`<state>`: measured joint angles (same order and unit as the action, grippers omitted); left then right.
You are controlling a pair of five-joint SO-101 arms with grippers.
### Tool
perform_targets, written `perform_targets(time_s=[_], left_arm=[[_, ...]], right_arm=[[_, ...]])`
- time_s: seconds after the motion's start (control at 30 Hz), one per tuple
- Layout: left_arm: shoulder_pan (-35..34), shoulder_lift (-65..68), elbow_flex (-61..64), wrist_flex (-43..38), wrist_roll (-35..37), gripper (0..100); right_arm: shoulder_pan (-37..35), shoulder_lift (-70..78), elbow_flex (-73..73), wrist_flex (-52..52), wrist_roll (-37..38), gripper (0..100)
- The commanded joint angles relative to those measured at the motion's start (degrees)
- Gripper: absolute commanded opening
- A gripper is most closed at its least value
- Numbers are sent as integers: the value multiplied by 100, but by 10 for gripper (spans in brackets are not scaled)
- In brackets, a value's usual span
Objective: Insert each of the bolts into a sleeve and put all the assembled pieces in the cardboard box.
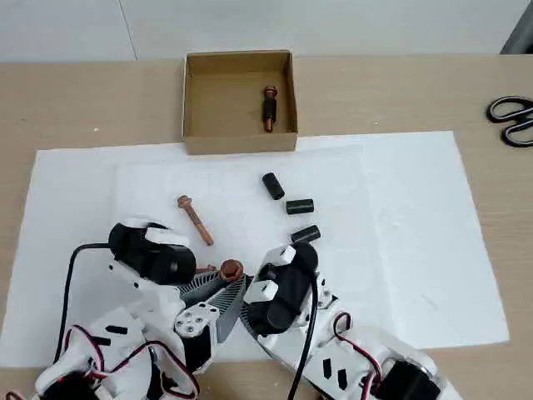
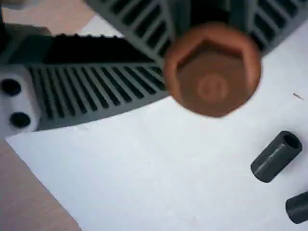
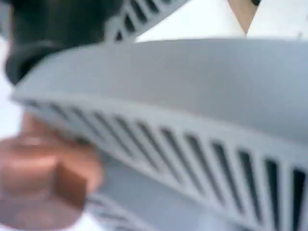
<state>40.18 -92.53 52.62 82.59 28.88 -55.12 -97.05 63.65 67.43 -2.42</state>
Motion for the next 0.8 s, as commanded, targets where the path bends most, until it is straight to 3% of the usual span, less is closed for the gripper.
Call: perform_targets(time_s=[0.0,0.47,0.77], left_arm=[[0,18,66,88,-79,119],[-26,26,-66,70,-79,155],[-571,976,-1429,-97,-53,156]], right_arm=[[171,-40,-264,-180,35,3],[171,-40,-167,-136,35,3],[180,-75,88,-136,35,3]])
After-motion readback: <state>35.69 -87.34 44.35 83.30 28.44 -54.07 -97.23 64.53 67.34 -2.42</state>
